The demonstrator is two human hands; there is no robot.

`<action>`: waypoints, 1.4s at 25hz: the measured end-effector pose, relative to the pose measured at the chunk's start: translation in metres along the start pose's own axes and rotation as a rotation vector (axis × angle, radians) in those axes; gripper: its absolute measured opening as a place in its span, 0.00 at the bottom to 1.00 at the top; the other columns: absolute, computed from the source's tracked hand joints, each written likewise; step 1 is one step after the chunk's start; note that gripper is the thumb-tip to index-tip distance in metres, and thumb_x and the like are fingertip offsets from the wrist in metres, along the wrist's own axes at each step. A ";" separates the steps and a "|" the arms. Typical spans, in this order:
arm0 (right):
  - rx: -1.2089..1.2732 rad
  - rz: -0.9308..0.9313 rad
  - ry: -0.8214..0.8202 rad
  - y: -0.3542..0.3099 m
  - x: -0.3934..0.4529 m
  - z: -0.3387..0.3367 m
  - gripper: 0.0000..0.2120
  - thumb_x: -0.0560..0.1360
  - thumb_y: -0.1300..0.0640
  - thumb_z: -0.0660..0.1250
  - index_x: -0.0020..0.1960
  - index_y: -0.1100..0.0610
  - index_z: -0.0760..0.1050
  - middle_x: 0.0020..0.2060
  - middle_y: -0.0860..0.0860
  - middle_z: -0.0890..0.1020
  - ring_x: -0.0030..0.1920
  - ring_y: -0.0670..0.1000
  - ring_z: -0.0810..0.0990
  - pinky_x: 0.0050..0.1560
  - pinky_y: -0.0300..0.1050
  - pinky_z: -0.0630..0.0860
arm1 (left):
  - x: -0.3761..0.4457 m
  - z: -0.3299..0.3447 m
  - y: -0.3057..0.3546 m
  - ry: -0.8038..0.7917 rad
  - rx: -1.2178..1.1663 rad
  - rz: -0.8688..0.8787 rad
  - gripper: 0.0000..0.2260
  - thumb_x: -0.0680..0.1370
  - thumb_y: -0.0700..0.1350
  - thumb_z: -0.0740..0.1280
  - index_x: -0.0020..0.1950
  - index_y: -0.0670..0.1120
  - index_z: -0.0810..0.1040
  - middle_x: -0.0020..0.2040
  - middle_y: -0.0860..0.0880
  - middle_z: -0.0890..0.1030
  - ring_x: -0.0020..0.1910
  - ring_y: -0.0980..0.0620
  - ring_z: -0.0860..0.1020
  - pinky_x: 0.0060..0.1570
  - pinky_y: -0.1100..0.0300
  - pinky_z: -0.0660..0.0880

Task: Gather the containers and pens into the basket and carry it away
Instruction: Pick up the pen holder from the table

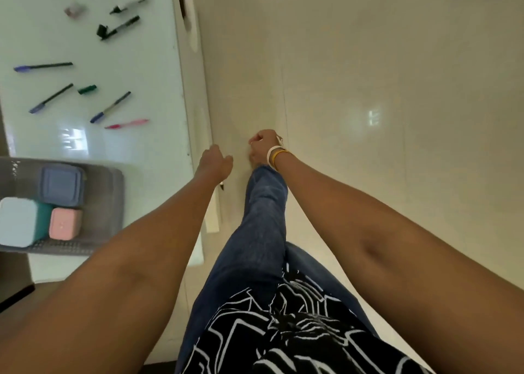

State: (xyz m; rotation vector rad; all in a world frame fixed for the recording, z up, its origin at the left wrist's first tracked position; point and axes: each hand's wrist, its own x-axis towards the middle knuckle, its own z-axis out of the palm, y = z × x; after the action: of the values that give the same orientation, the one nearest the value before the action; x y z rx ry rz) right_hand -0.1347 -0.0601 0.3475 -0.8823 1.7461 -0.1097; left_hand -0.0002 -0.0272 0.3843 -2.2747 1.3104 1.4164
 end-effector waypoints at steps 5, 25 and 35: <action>-0.066 -0.038 -0.089 -0.111 0.060 -0.048 0.13 0.76 0.62 0.58 0.51 0.66 0.80 0.44 0.61 0.85 0.37 0.55 0.81 0.33 0.42 0.76 | 0.062 -0.071 0.068 0.023 -0.101 -0.098 0.25 0.81 0.49 0.59 0.75 0.39 0.59 0.73 0.38 0.65 0.71 0.40 0.67 0.67 0.51 0.67; -0.565 -0.007 -0.462 -0.377 0.444 -0.039 0.18 0.77 0.60 0.59 0.65 0.65 0.72 0.59 0.63 0.79 0.59 0.62 0.79 0.45 0.48 0.76 | 0.385 -0.211 0.217 0.650 -0.101 -0.342 0.28 0.81 0.49 0.59 0.78 0.43 0.54 0.78 0.42 0.56 0.77 0.42 0.58 0.71 0.39 0.60; -0.347 0.075 -0.366 -0.397 0.632 0.108 0.26 0.77 0.51 0.60 0.70 0.61 0.61 0.63 0.60 0.75 0.45 0.62 0.83 0.37 0.56 0.81 | 0.525 -0.133 0.181 1.138 0.338 -0.484 0.33 0.76 0.60 0.57 0.76 0.43 0.58 0.74 0.39 0.68 0.73 0.43 0.59 0.69 0.39 0.52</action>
State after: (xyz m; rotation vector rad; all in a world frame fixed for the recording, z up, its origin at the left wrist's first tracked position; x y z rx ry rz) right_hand 0.0946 -0.6894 0.0005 -1.0120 1.4702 0.3925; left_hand 0.0406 -0.5179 0.0948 -2.8703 0.8979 -0.3373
